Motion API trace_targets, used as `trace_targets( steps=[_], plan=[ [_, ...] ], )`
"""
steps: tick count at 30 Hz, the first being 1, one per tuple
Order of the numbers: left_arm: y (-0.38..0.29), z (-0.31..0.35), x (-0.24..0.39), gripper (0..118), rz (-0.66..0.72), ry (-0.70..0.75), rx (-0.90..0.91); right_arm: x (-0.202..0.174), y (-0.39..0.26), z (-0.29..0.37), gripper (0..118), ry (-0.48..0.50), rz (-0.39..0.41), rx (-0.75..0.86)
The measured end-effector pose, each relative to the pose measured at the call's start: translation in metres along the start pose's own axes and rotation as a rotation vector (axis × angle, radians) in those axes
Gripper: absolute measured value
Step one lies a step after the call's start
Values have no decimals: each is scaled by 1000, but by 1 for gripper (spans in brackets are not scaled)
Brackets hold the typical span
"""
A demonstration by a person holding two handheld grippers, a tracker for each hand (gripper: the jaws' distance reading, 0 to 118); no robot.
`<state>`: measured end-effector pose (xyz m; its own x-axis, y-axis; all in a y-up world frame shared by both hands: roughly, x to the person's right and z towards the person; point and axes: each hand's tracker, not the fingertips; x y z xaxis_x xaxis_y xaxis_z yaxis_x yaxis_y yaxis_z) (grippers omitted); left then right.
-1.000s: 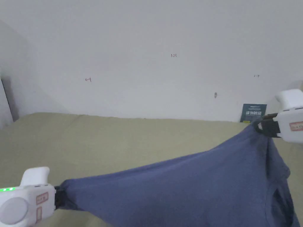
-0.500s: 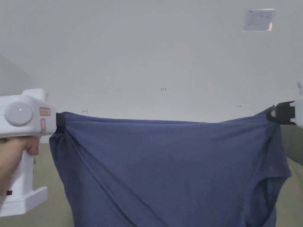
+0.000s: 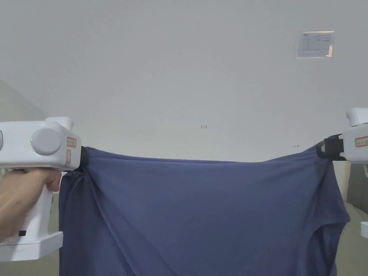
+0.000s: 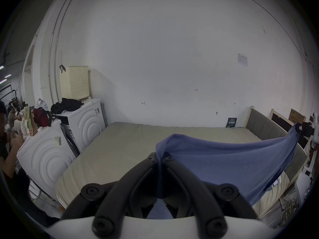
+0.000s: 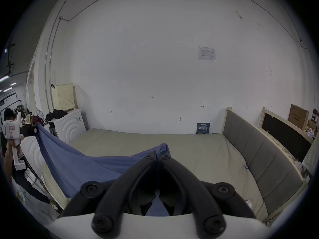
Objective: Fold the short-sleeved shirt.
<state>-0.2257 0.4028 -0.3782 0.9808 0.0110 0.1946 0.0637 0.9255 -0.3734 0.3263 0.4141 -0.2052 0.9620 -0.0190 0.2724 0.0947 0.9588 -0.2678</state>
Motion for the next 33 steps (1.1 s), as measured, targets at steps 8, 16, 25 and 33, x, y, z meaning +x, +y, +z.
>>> trace_targets(
  steps=[8, 16, 25, 33],
  plan=[
    [27, -58, 21, 1, -3, 46, -19, -9, 40, -49, 2, -60, 46, -3],
    [61, -122, 49, 1, -4, 81, 4, -3, 74, -121, 2, -104, 23, -13],
    [82, -218, 84, 1, -50, 134, 27, 2, 96, -212, 2, -160, 75, -14],
    [84, -296, 106, 1, -35, 176, 35, 1, 111, -291, 2, -177, 93, 3]
  ],
)
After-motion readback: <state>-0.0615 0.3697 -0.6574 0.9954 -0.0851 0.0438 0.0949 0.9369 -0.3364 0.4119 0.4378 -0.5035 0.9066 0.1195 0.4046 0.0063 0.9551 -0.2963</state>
